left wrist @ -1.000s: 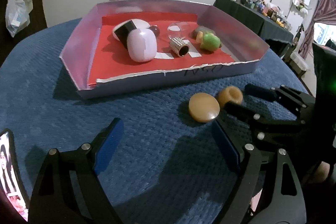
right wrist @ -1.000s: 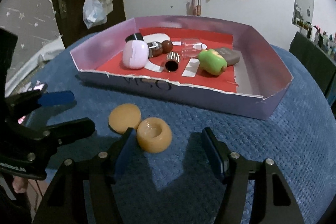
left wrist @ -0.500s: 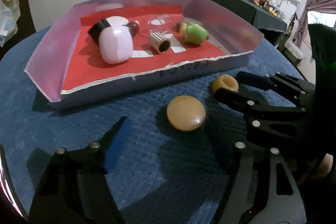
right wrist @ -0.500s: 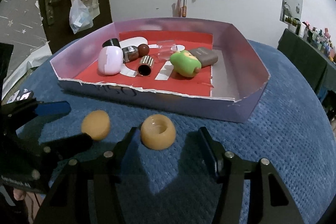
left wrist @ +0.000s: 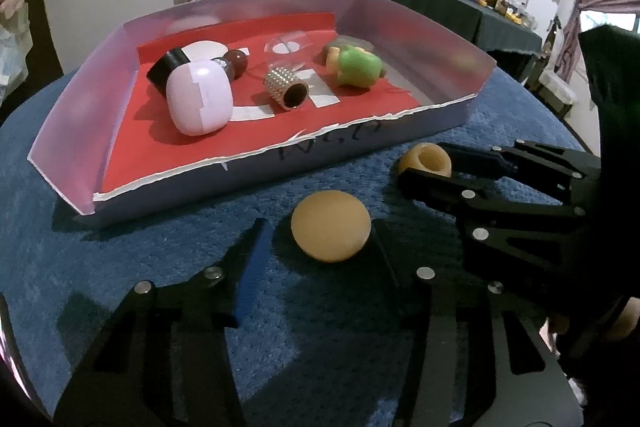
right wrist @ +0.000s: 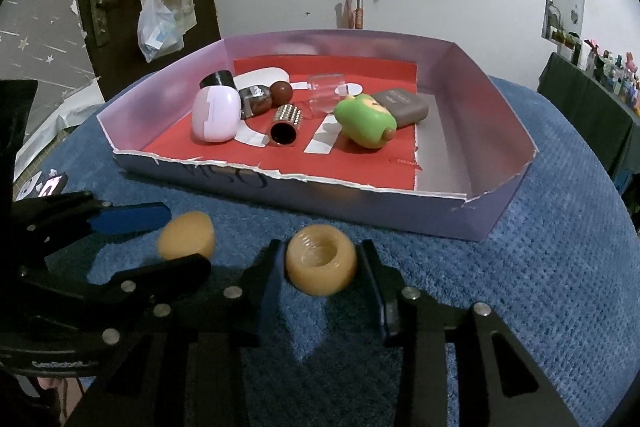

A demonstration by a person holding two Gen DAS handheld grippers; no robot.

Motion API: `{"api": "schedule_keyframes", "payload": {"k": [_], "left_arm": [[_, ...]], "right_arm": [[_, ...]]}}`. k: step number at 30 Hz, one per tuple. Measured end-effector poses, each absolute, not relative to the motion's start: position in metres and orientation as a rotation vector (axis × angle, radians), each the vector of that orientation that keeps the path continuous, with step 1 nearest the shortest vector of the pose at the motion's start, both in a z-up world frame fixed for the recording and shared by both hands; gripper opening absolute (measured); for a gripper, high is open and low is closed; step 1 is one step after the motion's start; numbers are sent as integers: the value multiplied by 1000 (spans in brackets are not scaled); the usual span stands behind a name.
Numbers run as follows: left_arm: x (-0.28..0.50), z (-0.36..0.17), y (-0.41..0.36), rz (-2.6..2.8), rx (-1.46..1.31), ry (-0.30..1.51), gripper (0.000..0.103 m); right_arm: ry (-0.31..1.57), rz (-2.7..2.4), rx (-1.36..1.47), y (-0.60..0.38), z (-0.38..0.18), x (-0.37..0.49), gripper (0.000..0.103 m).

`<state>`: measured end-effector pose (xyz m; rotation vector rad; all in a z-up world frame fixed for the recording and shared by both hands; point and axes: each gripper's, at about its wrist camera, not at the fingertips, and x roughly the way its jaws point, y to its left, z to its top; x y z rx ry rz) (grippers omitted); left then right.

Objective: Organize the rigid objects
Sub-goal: 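Grasp the tan wooden ring with the right tool while the left tool grasps the tan knob, then carry the ring in the right tool while the left tool carries the knob into the tray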

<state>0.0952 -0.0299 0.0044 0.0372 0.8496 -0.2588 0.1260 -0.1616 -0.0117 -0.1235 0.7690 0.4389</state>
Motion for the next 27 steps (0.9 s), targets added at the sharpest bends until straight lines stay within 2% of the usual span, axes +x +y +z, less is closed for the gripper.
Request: {"api": "schedule_keyframes", "payload": {"k": [1, 2, 27], "left_arm": [[95, 5, -30, -260, 38, 847, 43], [95, 5, -30, -264, 35, 844, 36], [83, 11, -10, -244, -27, 824, 36]], "right_arm": [[770, 438, -119, -162, -12, 126, 40], [770, 437, -115, -163, -12, 126, 40], [776, 469, -77, -161, -6, 105, 40]]}}
